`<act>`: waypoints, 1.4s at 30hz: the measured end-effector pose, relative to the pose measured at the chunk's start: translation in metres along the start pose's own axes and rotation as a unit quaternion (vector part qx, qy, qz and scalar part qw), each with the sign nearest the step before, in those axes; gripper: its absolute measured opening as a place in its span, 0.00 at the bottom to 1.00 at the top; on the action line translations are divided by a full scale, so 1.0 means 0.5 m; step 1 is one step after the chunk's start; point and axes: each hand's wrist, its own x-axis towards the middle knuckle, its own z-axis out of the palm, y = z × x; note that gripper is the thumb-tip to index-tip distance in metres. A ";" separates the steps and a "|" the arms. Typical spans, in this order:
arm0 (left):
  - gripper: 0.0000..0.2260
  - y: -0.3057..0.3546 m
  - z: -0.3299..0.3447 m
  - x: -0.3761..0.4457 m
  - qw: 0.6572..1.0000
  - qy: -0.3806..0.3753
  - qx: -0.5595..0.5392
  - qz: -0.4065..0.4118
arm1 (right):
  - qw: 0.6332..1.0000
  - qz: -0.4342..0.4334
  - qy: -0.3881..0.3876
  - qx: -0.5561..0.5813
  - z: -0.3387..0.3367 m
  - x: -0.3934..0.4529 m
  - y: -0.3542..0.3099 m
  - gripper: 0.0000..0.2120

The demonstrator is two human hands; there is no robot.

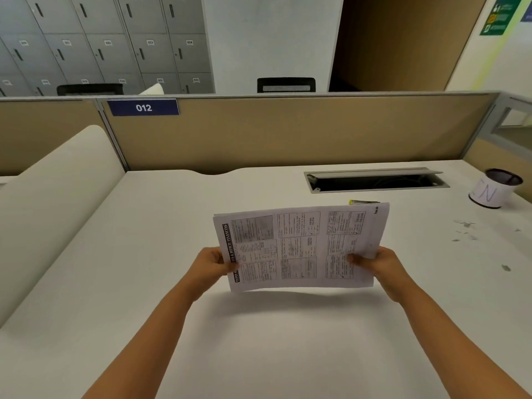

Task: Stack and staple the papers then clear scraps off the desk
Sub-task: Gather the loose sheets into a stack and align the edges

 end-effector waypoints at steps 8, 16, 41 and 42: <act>0.11 -0.032 -0.013 0.005 0.992 0.054 0.107 0.027 | 1.000 -0.015 0.010 -0.006 0.008 0.002 -0.010 0.09; 0.10 -0.036 -0.012 0.002 0.974 0.114 0.182 0.074 | 0.999 -0.028 0.023 -0.014 0.011 0.001 -0.001 0.10; 0.05 -0.082 0.006 -0.023 0.962 0.124 0.219 0.102 | 0.999 0.019 0.022 -0.038 0.022 -0.024 0.028 0.14; 0.03 -0.084 0.009 -0.027 0.963 0.102 0.230 0.094 | 0.999 0.020 0.026 -0.043 0.025 -0.028 0.032 0.16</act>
